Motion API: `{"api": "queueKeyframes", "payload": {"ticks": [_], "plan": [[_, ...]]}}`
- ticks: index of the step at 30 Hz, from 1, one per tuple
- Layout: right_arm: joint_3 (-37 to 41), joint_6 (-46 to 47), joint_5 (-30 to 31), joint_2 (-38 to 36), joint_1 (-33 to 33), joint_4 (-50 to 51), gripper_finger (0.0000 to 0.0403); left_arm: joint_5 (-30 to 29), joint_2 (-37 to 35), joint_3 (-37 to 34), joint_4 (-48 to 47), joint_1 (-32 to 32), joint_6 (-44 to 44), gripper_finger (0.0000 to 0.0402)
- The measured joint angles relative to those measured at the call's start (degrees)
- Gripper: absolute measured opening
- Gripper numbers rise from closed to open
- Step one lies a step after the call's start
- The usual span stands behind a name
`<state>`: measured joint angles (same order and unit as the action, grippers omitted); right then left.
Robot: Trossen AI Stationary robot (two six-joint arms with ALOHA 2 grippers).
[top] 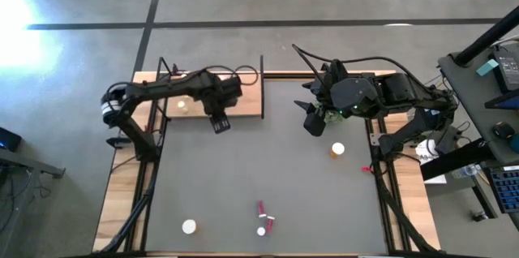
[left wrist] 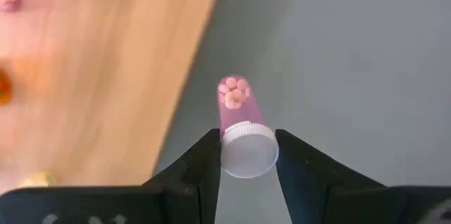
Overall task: Pick and place medicine bottles onto shelf by color
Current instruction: Put the right pink pill bottle on the shelf aligned with the other pink bottle
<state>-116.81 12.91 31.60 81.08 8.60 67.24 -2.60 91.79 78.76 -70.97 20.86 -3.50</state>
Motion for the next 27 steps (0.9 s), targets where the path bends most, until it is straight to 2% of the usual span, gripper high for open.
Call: {"api": "queueKeyframes", "payload": {"ticks": [11,20,27], "plan": [[0.00,0.00,-0.03,0.26,0.00,-0.20,0.0228,-1.06,3.82,1.84,0.44,7.07,5.67,0.0103],[0.00,0.04,-0.05,0.52,-0.01,-0.19,0.0228,-1.30,7.51,2.49,3.98,8.83,8.87,0.0103],[0.00,0.02,-0.05,0.52,0.00,-0.19,0.0228,-4.91,8.56,2.57,6.27,9.76,11.43,0.0103]]}}
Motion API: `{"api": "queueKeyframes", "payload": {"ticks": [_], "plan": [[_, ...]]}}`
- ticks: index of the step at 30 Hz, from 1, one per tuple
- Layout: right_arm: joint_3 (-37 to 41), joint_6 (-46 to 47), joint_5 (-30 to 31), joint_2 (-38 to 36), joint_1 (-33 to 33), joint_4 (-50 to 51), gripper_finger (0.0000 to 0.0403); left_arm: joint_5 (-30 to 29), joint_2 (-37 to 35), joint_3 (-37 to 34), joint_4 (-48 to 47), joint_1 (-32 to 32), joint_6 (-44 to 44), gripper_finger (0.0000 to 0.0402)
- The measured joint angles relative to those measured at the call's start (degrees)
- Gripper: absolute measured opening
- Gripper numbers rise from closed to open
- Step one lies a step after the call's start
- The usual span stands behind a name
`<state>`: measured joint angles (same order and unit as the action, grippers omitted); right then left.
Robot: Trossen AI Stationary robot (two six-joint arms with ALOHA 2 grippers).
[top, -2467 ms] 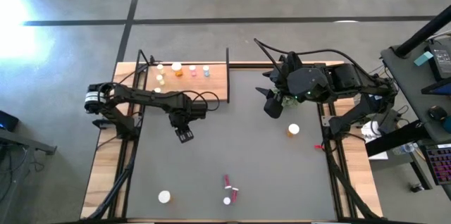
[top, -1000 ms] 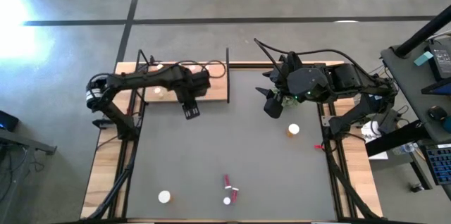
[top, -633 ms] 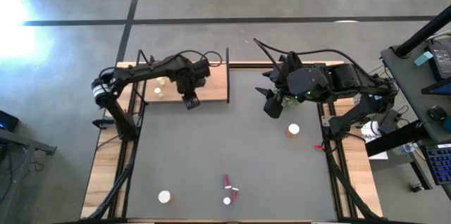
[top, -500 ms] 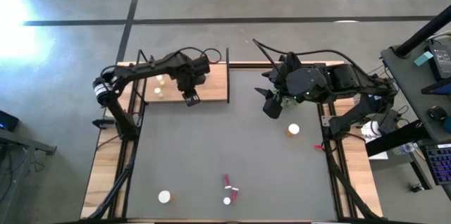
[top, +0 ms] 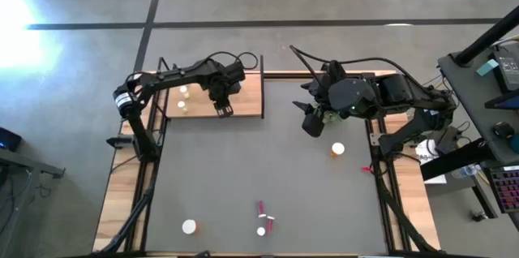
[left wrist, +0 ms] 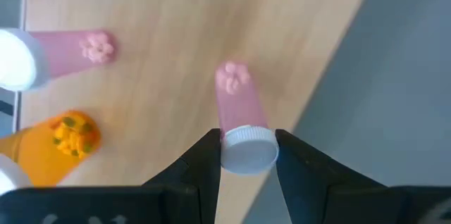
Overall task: Pick and place medicine bottles onto shelf by color
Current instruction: Put the right pink pill bottle on the shelf aligned with the other pink bottle
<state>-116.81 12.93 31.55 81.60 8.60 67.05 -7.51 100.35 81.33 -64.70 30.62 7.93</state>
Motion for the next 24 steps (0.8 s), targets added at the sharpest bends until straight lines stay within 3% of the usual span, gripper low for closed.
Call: {"api": "queueKeyframes", "payload": {"ticks": [7,17,24], "plan": [[0.00,0.08,0.00,0.00,-0.01,-0.02,0.0228,0.07,0.23,1.08,0.71,0.56,-0.04,0.0103],[0.00,0.07,-0.01,0.02,0.00,-0.01,0.0228,-0.50,0.18,5.83,-9.80,1.57,-1.01,0.0103],[0.00,0.06,-0.02,0.02,-0.01,0.00,0.0228,1.16,3.81,7.88,-14.34,2.35,-1.05,0.0103]]}}
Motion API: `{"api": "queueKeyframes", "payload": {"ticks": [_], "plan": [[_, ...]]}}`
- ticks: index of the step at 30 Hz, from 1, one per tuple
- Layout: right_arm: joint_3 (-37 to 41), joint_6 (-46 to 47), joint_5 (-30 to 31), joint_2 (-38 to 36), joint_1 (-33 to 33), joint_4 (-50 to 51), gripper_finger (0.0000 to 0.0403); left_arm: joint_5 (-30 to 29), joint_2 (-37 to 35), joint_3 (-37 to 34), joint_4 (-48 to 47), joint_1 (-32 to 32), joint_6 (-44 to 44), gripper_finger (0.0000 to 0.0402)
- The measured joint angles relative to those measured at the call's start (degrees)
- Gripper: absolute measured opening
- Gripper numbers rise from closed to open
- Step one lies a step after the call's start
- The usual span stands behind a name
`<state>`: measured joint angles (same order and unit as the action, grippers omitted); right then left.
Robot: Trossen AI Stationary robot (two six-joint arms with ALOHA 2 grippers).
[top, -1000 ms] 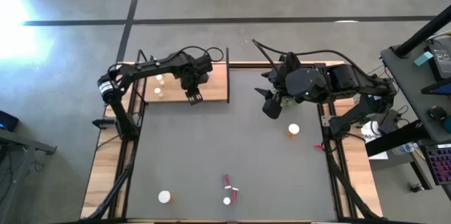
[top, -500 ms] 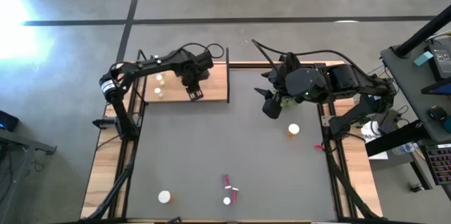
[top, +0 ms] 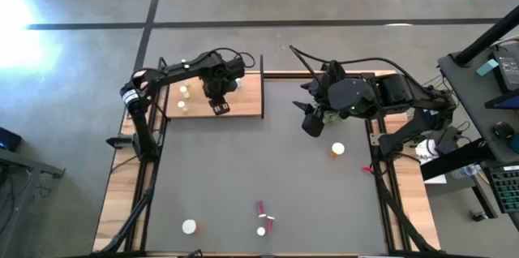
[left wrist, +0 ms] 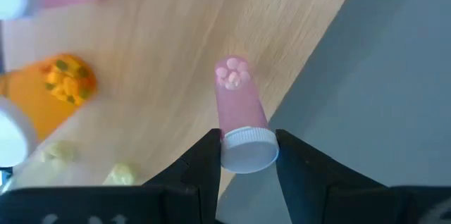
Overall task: Pick and place medicine bottles onto shelf by color
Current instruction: Put the right pink pill bottle on the shelf aligned with the other pink bottle
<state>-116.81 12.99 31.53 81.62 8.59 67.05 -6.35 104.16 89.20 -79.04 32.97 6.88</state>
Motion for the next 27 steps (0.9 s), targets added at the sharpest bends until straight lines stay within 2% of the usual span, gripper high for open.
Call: {"api": "queueKeyframes", "payload": {"ticks": [18,27], "plan": [[0.00,0.00,0.00,0.02,0.00,0.00,0.0228,0.76,8.80,10.00,-4.96,1.79,1.06,0.0106],[0.00,-0.01,0.01,0.02,0.00,0.00,0.0228,0.70,9.86,12.22,-5.47,3.10,1.52,0.0121]]}}
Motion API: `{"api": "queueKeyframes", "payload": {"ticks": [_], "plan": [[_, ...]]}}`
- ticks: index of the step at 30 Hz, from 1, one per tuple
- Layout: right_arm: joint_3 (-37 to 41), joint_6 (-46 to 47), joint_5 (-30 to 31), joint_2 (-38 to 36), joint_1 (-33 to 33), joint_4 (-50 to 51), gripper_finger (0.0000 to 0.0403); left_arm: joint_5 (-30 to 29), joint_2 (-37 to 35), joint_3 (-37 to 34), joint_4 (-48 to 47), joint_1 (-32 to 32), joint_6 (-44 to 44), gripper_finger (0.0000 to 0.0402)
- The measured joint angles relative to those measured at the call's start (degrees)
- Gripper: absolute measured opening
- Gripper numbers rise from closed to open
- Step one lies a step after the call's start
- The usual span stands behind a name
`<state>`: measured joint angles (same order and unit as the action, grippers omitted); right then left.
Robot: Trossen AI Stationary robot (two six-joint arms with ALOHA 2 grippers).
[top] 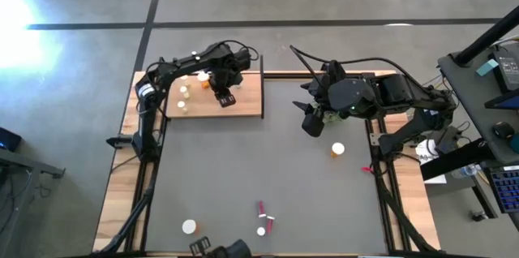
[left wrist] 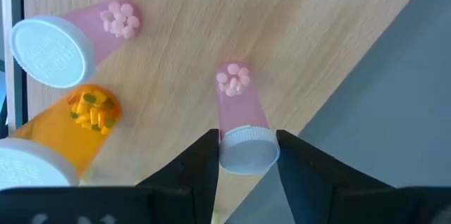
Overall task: Pick and place medicine bottles onto shelf by color
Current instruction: Put the right pink pill bottle on the shelf aligned with the other pink bottle
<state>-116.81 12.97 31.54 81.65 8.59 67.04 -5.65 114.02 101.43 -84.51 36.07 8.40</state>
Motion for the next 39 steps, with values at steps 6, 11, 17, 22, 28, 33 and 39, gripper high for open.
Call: {"api": "queueKeyframes", "payload": {"ticks": [6,11,17,22,28,33,39], "plan": [[0.00,0.04,-0.01,0.00,0.00,-0.01,0.0228,-0.15,0.00,-0.15,0.01,0.80,0.00,0.0122],[0.00,0.03,-0.01,0.00,-0.01,-0.01,0.0228,-0.26,0.00,-0.20,1.47,1.05,-0.06,0.0123],[0.00,0.00,-0.01,0.00,0.01,-0.02,0.0228,-0.26,0.00,-0.22,2.40,1.10,-0.11,0.0123],[0.00,-0.01,-0.01,0.00,0.00,-0.01,0.0228,-0.26,0.00,-0.26,3.17,1.25,-0.13,0.0123],[0.00,0.04,-0.01,0.00,0.01,0.00,0.0228,-0.24,0.00,-0.44,4.44,1.34,-0.34,0.0123],[0.00,0.04,-0.01,0.00,0.00,0.00,0.0228,-0.22,0.00,-0.55,4.85,1.34,-0.50,0.0123],[0.00,0.00,-0.01,0.00,0.00,-0.02,0.0228,-0.20,0.00,-0.55,5.59,1.34,-0.72,0.0135]]}}
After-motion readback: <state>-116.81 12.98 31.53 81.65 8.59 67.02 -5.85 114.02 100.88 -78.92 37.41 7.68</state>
